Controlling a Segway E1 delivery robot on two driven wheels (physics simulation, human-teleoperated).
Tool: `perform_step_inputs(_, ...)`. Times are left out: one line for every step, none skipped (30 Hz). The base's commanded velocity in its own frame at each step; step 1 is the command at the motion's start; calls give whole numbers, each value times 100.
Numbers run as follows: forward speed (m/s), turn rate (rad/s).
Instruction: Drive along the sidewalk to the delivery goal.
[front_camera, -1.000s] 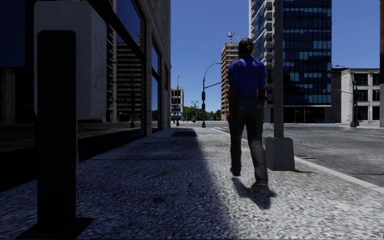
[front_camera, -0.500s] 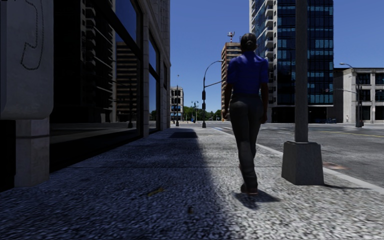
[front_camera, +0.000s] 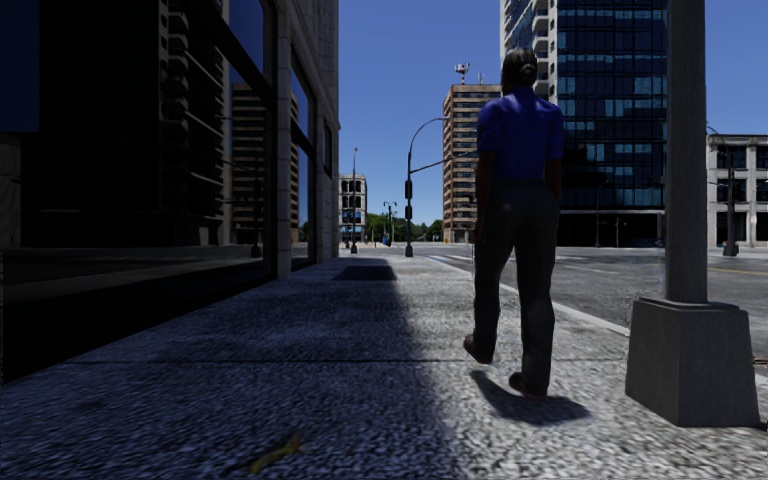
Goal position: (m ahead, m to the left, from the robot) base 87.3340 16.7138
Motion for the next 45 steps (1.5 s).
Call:
perform_step_inputs(200,36)
perform_step_inputs(200,68)
perform_step_inputs(200,98)
perform_step_inputs(200,120)
perform_step_inputs(200,120)
perform_step_inputs(200,120)
perform_step_inputs(200,120)
perform_step_inputs(200,111)
perform_step_inputs(200,83)
perform_step_inputs(200,83)
perform_step_inputs(200,58)
perform_step_inputs(200,44)
perform_step_inputs(200,41)
perform_step_inputs(200,39)
perform_step_inputs(200,39)
perform_step_inputs(200,38)
perform_step_inputs(200,38)
perform_step_inputs(200,38)
perform_step_inputs(200,38)
perform_step_inputs(200,38)
perform_step_inputs(200,38)
perform_step_inputs(200,38)
perform_step_inputs(200,38)
perform_step_inputs(200,38)
perform_step_inputs(200,38)
perform_step_inputs(200,37)
perform_step_inputs(200,37)
perform_step_inputs(200,18)
perform_step_inputs(200,3)
perform_step_inputs(200,0)
perform_step_inputs(200,0)
perform_step_inputs(200,0)
perform_step_inputs(200,0)
perform_step_inputs(200,0)
perform_step_inputs(200,0)
perform_step_inputs(200,0)
perform_step_inputs(200,-4)
perform_step_inputs(200,-4)
perform_step_inputs(200,-33)
perform_step_inputs(200,-54)
perform_step_inputs(200,-120)
perform_step_inputs(200,-120)
perform_step_inputs(200,-120)
perform_step_inputs(200,-120)
perform_step_inputs(200,-114)
